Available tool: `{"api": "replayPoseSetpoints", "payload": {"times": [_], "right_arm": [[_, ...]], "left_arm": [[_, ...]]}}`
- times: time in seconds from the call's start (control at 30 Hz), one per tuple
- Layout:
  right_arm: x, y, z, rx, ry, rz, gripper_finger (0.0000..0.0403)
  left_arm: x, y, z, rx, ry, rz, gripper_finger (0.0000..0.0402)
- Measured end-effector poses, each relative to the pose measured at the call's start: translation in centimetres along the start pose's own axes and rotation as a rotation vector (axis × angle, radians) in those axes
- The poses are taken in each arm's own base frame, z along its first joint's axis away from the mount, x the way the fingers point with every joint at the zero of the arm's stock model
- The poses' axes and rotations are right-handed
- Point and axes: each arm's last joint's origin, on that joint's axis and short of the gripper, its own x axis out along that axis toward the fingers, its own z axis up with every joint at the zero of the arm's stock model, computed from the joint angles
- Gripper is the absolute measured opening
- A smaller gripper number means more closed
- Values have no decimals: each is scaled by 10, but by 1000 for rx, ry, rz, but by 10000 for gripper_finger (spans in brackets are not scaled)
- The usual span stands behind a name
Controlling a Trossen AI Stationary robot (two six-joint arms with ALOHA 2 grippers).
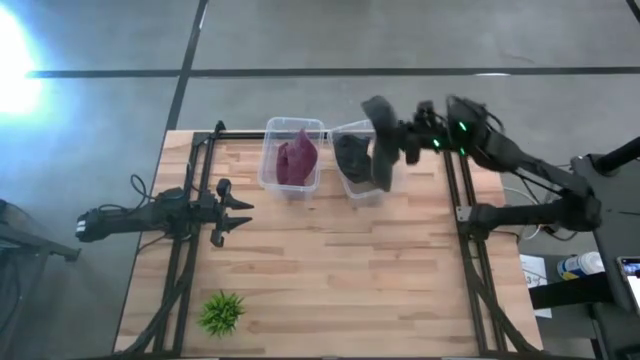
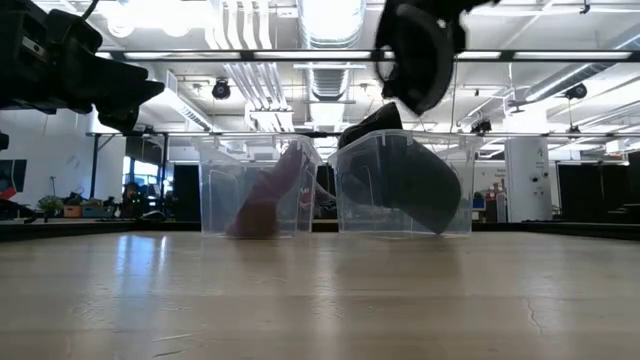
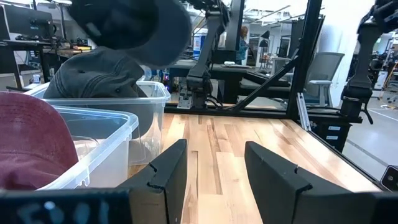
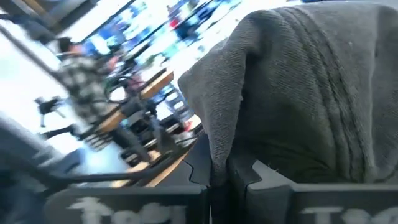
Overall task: Pick & Place hat
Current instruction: Put the black cap into the right transparent bin
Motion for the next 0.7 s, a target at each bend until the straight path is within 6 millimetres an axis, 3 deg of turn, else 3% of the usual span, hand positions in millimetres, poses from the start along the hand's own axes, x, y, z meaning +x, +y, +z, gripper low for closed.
{"api": "replayPoseSetpoints", "payload": {"times": [0.17,0.27,0.33,0.57,0.7], "right_arm": [[22,-44,27,47,88,-2,9],[29,-65,34,45,155,-58,8],[38,-74,36,55,196,-8,8],[80,-110,21,140,352,91,8],[92,-125,9,194,422,120,9]], "left_arm": [[0,0,0,0,0,0,155],[0,0,0,0,0,0,155],[0,0,0,0,0,0,155],[0,0,0,0,0,0,155],[0,0,0,0,0,0,155]]}}
